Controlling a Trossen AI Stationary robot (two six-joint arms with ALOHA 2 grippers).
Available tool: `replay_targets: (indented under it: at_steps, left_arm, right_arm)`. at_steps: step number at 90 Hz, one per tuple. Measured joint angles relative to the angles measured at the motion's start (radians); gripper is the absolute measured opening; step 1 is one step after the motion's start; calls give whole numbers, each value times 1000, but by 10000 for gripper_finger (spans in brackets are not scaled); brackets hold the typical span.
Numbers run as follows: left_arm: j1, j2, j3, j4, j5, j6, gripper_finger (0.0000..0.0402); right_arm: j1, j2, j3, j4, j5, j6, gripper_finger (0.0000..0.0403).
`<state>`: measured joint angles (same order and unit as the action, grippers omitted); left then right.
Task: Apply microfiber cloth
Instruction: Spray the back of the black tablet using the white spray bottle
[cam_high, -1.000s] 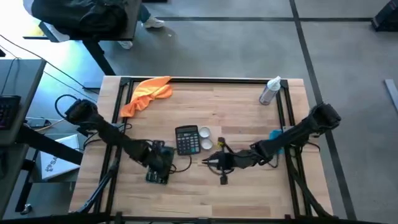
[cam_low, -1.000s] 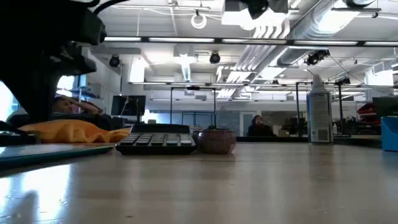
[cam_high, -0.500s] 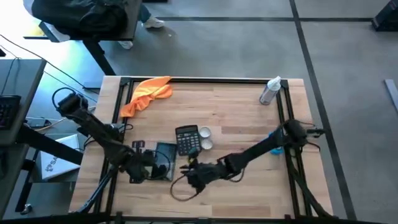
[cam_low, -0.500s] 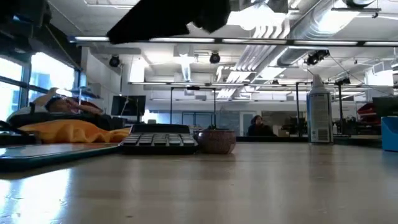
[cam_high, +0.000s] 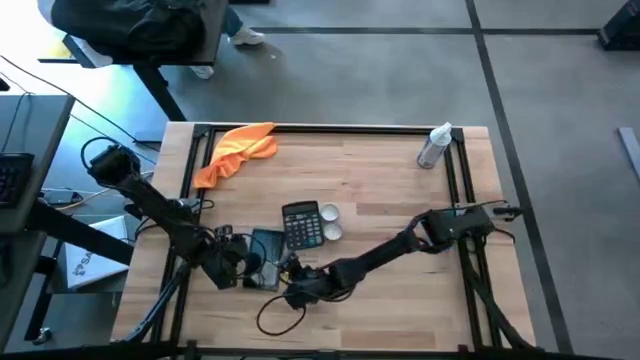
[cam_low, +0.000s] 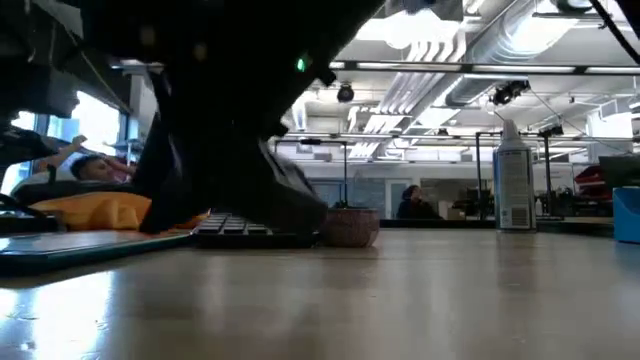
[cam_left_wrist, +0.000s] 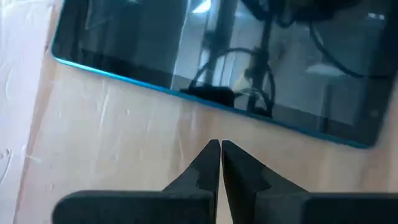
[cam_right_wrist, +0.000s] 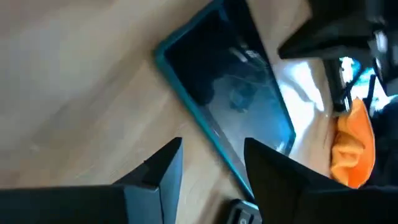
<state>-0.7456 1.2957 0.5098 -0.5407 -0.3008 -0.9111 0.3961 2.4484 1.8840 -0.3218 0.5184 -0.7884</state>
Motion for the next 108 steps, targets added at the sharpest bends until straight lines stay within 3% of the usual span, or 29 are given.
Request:
replay_targets:
  at_steps: [20,51,108]
  left_arm:
    - [-2,1,-68,119,-27,26,0]
    - [-4,6,-73,164,-71,57,0]
    - [-1,8,-73,187,-78,77,0]
  right_arm:
    - [-15,40,4,38,29,-231,142]
    - [-21,55,1,246,-84,-400,142]
    - [-28,44,2,80,-97,-281,142]
